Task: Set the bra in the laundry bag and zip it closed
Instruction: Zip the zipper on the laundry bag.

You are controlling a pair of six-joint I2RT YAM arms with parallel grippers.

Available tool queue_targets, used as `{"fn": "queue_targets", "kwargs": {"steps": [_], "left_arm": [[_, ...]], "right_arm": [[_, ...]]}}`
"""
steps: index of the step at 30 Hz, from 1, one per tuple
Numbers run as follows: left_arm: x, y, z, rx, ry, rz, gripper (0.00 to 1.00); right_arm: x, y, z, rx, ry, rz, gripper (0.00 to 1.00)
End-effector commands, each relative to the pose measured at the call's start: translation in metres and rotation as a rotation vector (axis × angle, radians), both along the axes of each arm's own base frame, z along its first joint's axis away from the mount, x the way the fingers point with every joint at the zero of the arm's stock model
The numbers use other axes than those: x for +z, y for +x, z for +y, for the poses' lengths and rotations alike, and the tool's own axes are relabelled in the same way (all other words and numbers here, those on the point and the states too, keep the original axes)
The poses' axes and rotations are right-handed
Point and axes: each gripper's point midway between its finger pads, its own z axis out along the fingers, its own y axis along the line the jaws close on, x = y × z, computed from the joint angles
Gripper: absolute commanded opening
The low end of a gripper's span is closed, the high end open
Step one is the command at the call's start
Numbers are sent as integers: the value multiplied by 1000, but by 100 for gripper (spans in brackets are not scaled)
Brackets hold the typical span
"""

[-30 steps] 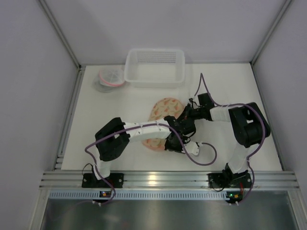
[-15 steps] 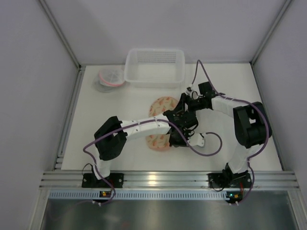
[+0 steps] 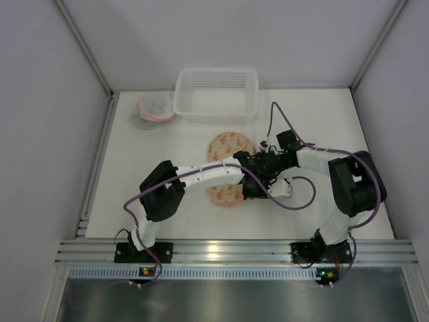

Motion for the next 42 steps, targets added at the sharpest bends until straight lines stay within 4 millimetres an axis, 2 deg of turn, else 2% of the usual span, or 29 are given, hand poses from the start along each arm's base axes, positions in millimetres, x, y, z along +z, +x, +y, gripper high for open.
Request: {"fn": "queue_targets", "kwargs": {"steps": [1, 3, 7, 8, 9, 12, 16, 19, 22, 27, 29, 31, 33, 34, 35, 37, 38, 40, 42], "left_arm": [[22, 12, -22, 27, -94, -38, 0], [24, 7, -21, 28, -104, -18, 0], [24, -6, -15, 8, -108, 18, 0], [29, -11, -14, -10, -117, 20, 0], [23, -17, -7, -20, -101, 36, 0], [25, -32, -1, -59, -102, 45, 0], [17, -58, 16, -95, -74, 89, 0], [13, -70, 28, -106, -62, 120, 0], [15, -76, 36, -128, -69, 128, 0], [4, -88, 60, -126, -29, 161, 0], [2, -90, 58, -92, -26, 184, 0], [5, -86, 47, -60, -49, 188, 0], [14, -77, 34, -9, -86, 185, 0], [15, -71, 27, 10, -101, 175, 0], [17, -65, 23, 51, -115, 169, 0], [22, -51, 10, 96, -159, 125, 0], [25, -47, 6, 113, -171, 111, 0], [33, -35, -7, 158, -220, 71, 0], [39, -24, -16, 197, -267, 37, 0]], "right_arm": [[12, 4, 10, 28, 38, -49, 37], [12, 6, 11, 31, 36, -44, 30], [13, 12, 13, 45, 35, -56, 0], [13, 15, 13, 45, 32, -56, 0], [12, 17, 12, 49, 25, -63, 0], [12, 24, 11, 45, 19, -72, 0], [10, 33, 8, 37, 6, -83, 0], [8, 39, 6, 35, 3, -88, 0], [7, 46, 4, 44, -4, -100, 0], [7, 62, 2, 34, -13, -119, 0], [12, 71, 6, 23, 6, -125, 0], [19, 71, 9, 30, 28, -115, 0], [30, 73, 8, 58, 35, -159, 14], [32, 67, 4, 68, 24, -141, 32], [40, 65, 3, 79, 26, -169, 41], [43, 57, -9, 88, 1, -174, 61], [49, 55, -16, 80, -10, -191, 66], [49, 52, -26, 76, -41, -211, 72], [47, 44, -38, 42, -54, -195, 74]]}}
